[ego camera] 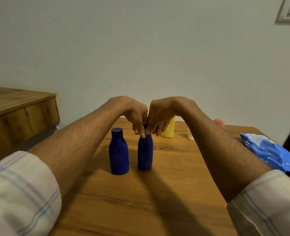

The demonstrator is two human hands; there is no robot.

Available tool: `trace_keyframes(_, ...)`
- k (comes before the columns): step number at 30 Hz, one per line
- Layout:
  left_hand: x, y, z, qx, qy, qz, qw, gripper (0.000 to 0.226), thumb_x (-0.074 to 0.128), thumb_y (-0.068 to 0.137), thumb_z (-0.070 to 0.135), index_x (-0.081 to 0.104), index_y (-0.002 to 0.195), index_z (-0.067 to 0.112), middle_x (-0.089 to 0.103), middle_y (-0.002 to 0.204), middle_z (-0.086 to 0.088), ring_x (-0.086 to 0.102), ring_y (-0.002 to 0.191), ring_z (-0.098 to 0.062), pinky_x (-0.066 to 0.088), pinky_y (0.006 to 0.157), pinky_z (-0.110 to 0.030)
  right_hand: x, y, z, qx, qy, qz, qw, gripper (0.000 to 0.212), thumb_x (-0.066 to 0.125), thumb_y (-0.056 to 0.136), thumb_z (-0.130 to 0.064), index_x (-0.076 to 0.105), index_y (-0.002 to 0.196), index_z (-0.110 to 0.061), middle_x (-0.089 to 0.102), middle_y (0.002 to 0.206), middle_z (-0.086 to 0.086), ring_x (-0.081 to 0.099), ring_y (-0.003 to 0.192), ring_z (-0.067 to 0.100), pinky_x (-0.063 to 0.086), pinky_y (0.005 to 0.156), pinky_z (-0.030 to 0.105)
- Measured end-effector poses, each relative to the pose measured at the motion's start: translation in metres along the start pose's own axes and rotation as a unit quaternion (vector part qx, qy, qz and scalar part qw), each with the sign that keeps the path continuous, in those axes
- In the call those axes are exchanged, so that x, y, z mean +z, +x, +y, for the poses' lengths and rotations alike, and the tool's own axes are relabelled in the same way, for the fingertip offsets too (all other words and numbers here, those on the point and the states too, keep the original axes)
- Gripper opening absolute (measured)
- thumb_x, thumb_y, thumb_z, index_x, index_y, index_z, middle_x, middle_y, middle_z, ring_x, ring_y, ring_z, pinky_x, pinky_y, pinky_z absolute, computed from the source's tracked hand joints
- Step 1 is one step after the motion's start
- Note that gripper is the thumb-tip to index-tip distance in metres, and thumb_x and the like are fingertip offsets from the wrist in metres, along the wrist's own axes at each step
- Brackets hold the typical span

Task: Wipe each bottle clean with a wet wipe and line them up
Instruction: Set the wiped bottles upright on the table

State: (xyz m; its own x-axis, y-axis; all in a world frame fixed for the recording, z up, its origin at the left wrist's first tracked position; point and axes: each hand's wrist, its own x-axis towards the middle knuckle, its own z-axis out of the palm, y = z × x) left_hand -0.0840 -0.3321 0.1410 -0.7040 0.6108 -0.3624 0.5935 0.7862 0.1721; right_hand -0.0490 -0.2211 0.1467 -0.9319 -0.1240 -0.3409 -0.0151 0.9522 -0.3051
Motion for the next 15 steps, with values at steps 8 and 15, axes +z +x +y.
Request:
trace_keyframes(8, -0.021, 0.03, -0.026, 0.001, -0.019, 0.096, 0.995, 0.031, 0.067, 0.09, 0.017, 0.064, 0.119, 0.005, 0.07, 0.108, -0.01, 0.065, 0.096, -0.019, 0.051, 0.089, -0.032, -0.017, 0.034, 0.007, -0.047, -0.018, 0.109, 0.993, 0.03, 0.066, 0.09, -0.017, 0.065, 0.115, 0.0, 0.071, 0.102, 0.013, 0.071, 0.088, 0.022, 0.058, 0.078, 0.028)
trace_keyframes(15, -0.028, 0.065, -0.05, -0.001, -0.042, 0.165, 0.985, 0.028, 0.066, 0.091, 0.015, 0.063, 0.117, 0.005, 0.067, 0.095, -0.005, 0.066, 0.089, -0.017, 0.05, 0.078, -0.027, -0.023, 0.077, 0.023, -0.07, -0.055, 0.187, 0.978, 0.026, 0.063, 0.093, -0.016, 0.066, 0.115, -0.004, 0.071, 0.096, 0.008, 0.067, 0.081, 0.015, 0.05, 0.068, 0.02)
